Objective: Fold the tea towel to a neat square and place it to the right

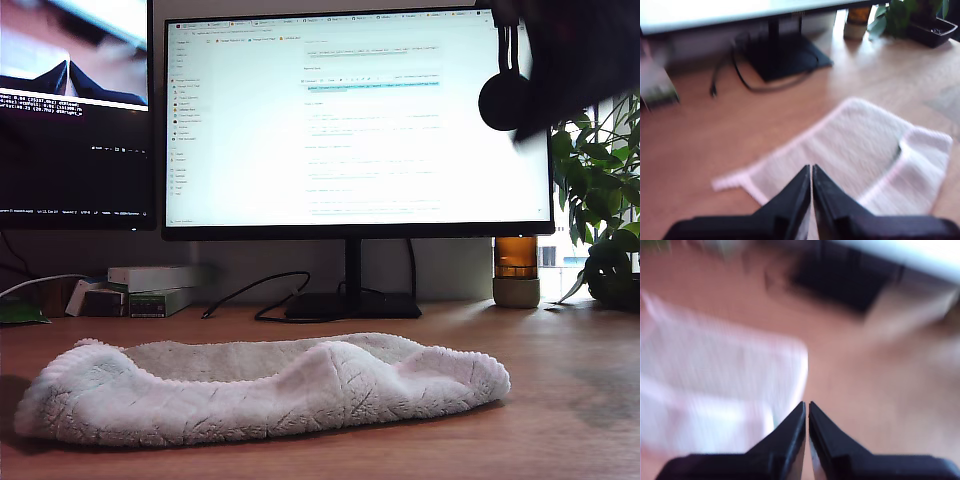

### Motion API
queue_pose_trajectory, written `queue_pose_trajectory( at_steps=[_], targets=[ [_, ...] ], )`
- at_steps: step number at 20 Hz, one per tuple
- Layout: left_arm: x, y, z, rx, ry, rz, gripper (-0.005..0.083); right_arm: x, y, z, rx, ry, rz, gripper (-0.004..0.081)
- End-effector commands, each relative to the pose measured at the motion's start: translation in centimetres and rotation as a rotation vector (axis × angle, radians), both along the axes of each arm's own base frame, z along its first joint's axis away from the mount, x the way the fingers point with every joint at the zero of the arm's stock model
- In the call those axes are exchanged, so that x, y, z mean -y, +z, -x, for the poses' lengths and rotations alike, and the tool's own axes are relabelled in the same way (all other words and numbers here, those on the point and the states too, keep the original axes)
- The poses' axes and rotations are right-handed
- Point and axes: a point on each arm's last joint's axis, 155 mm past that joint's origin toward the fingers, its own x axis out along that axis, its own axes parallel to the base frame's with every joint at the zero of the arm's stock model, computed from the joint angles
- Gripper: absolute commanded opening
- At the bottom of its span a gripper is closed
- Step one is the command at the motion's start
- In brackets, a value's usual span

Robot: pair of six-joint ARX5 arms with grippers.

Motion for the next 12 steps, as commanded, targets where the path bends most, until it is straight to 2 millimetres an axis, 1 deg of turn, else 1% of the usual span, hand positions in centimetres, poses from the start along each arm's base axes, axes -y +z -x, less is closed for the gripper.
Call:
queue_pose_trajectory(
  at_steps=[1,4,6,8,10,12],
  targets=[
    [0.6,-1.0,0.5,-0.048,-0.019,0.013,-0.0018,0.3,-0.6,0.2,-0.024,-0.010,0.012,-0.0010],
    [1.3,-1.2,1.0,-0.094,-0.021,0.050,-0.0009,0.3,-1.0,0.3,-0.039,-0.012,0.017,-0.0010],
    [1.6,-1.2,1.2,-0.120,-0.016,0.078,-0.0008,0.3,-0.9,0.2,-0.040,-0.018,0.003,-0.0010],
    [1.9,-1.7,1.6,-0.149,-0.029,0.081,-0.0008,0.3,-0.6,-0.1,-0.034,-0.033,-0.018,-0.0010],
    [2.3,-2.6,1.6,-0.192,-0.043,0.079,-0.0008,0.2,-0.8,-0.1,-0.046,-0.024,-0.023,-0.0010],
    [2.5,-3.8,1.5,-0.254,-0.046,0.081,-0.0008,-0.4,-1.0,0.0,-0.055,0.030,-0.026,-0.0010]
  ],
)
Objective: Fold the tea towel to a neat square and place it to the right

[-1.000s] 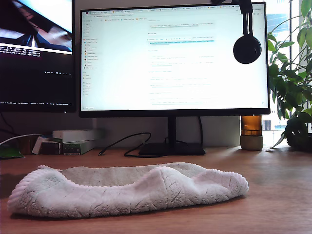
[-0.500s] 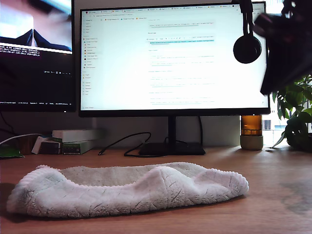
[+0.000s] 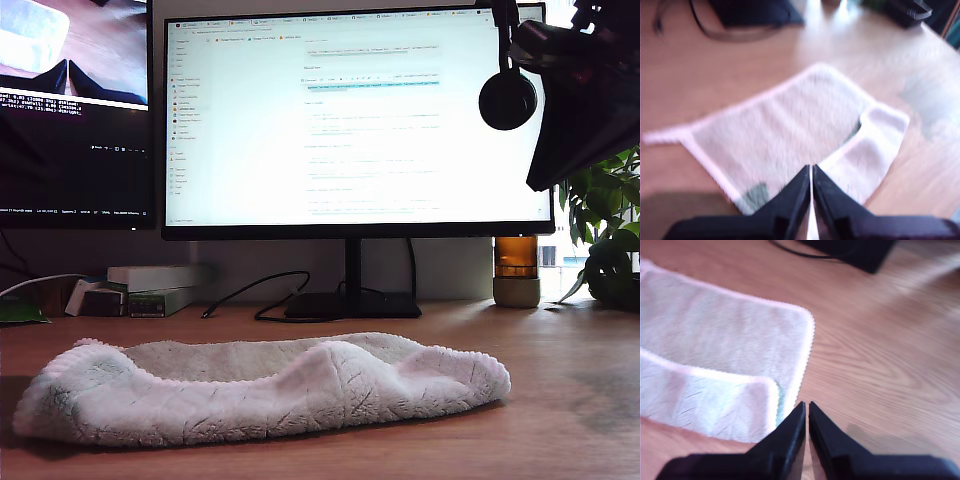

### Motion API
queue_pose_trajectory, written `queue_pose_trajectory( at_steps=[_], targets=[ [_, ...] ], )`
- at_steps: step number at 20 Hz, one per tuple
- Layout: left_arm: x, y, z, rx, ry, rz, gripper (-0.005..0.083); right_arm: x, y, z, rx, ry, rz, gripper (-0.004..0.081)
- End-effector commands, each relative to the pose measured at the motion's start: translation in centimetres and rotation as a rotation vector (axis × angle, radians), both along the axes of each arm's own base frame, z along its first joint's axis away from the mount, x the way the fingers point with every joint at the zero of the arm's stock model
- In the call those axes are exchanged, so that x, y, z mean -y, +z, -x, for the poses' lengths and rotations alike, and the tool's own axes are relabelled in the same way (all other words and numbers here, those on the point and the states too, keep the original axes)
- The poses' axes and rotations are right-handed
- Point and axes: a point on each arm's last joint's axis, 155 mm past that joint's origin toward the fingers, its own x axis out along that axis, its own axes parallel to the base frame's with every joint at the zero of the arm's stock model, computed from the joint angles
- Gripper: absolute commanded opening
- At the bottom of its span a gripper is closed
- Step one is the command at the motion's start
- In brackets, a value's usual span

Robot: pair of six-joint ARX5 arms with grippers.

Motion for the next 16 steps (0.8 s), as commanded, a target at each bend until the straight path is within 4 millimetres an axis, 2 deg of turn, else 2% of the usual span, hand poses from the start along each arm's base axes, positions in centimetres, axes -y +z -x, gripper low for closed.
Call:
queue_pose_trajectory(
  at_steps=[1,2,4,5,10,16],
  targets=[
    [0.2,-1.5,-0.1,-0.067,-0.007,-0.007,-0.0007,-0.5,0.3,-0.4,0.001,0.022,-0.023,-0.0010],
    [0.3,-2.0,-0.3,-0.089,-0.008,-0.013,0.0029,-0.8,0.2,-0.5,-0.008,0.034,-0.038,-0.0010],
    [0.4,-2.9,-0.8,-0.136,-0.007,-0.022,0.0243,-1.0,-0.3,-0.5,-0.031,0.047,-0.050,-0.0010],
    [0.4,-3.3,-1.0,-0.166,-0.003,-0.024,0.0300,-1.0,-0.5,-0.5,-0.033,0.053,-0.041,-0.0010],
    [1.8,-4.8,-1.4,-0.317,-0.058,-0.005,0.0306,-0.8,-0.7,-1.1,-0.018,0.065,-0.013,-0.0010],
    [2.8,-5.9,-1.8,-0.396,-0.099,-0.018,0.0343,0.0,-0.4,-1.9,0.005,0.049,-0.006,-0.0010]
  ],
)
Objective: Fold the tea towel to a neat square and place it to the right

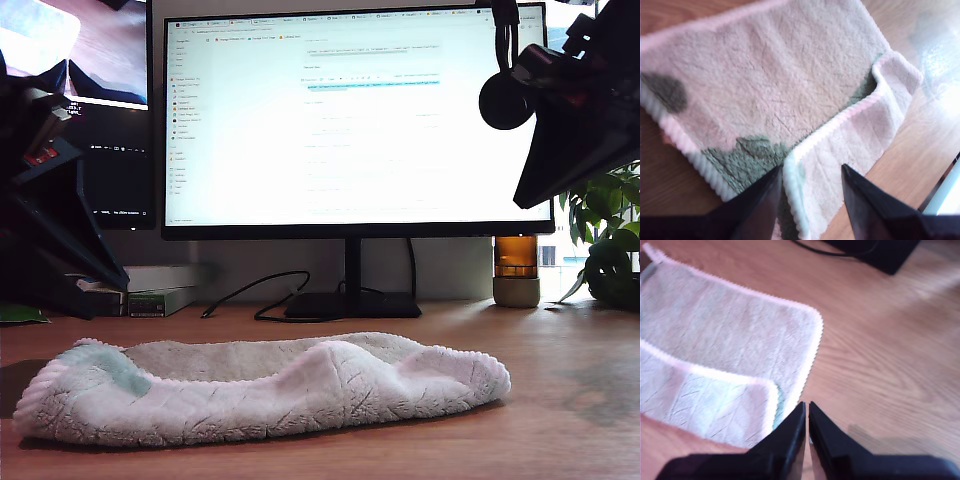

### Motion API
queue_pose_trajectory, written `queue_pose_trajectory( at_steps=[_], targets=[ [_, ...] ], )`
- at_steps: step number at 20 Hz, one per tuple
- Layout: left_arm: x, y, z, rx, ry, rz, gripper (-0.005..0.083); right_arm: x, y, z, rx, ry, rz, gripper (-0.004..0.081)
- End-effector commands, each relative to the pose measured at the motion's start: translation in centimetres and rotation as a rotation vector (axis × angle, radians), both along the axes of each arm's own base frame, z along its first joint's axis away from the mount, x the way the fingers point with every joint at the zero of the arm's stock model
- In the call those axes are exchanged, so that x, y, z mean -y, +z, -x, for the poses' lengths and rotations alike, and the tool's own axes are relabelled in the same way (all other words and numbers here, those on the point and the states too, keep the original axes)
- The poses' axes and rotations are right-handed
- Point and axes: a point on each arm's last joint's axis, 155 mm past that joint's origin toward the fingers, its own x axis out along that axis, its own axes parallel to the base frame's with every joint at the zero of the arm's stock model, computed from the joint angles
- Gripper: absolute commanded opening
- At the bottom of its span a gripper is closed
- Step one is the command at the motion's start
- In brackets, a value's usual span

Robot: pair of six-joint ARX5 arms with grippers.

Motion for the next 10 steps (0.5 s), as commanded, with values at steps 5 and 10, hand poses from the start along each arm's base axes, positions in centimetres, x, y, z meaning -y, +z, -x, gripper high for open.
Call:
queue_pose_trajectory(
  at_steps=[5,10],
  targets=[
    [0.3,-1.9,0.7,-0.093,-0.021,-0.037,0.0343,-0.4,0.9,-0.8,0.034,0.009,-0.025,-0.0010],
    [1.3,-2.8,1.6,-0.095,-0.083,-0.066,0.0334,-1.2,-2.4,2.7,-0.166,0.095,-0.023,-0.0010]
  ],
)
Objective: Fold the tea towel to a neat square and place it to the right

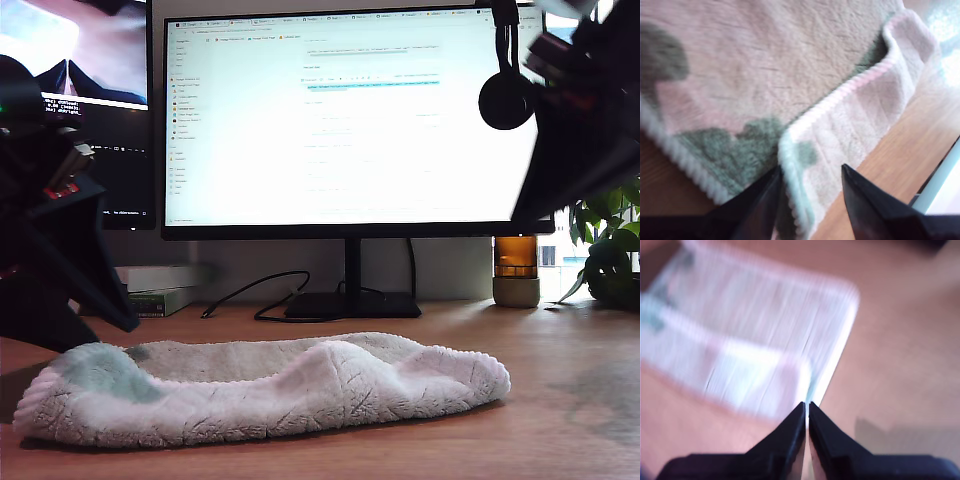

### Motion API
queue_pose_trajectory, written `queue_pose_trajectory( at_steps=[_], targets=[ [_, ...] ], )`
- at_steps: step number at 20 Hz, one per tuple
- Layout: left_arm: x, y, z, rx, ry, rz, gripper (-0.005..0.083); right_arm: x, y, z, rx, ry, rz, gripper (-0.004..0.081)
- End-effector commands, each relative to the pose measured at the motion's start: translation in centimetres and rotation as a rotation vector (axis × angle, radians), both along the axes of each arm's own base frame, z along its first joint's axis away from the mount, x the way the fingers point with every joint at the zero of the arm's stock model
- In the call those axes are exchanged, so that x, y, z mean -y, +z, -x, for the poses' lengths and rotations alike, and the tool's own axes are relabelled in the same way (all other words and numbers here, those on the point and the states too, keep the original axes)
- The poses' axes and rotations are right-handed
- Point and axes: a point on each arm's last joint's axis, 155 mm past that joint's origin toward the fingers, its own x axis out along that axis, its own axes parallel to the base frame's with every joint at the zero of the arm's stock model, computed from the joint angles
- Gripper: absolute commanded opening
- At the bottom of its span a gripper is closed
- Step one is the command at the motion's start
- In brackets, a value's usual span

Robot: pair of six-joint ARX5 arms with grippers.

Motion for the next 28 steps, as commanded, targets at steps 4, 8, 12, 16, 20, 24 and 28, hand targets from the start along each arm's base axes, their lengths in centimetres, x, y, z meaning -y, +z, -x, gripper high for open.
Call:
queue_pose_trajectory(
  at_steps=[4,8,12,16,20,24,28],
  targets=[
    [-0.4,-1.6,0.4,-0.005,-0.006,-0.088,0.0281,-0.1,0.1,-0.1,-0.001,0.004,0.000,-0.0010],
    [-0.3,-1.6,0.2,0.016,-0.011,-0.096,0.0111,-0.2,0.2,-0.2,0.005,0.004,-0.002,-0.0010],
    [0.6,-1.4,1.4,0.034,-0.112,-0.077,-0.0020,-0.2,0.3,-0.4,0.012,0.004,-0.006,-0.0010],
    [1.9,-1.1,3.7,0.107,-0.307,-0.077,-0.0020,-0.2,0.3,-0.4,0.011,0.004,-0.006,-0.0010],
    [3.4,0.3,5.5,0.205,-0.456,-0.064,-0.0020,-0.2,0.2,-0.2,0.004,0.004,-0.002,-0.0010],
    [3.8,0.9,8.5,0.208,-0.582,-0.058,-0.0020,-0.2,0.2,-0.2,0.004,0.004,-0.003,-0.0010],
    [2.5,0.0,11.0,0.096,-0.616,-0.108,-0.0019,-0.2,0.2,-0.2,0.004,0.004,-0.003,-0.0010]
  ],
)
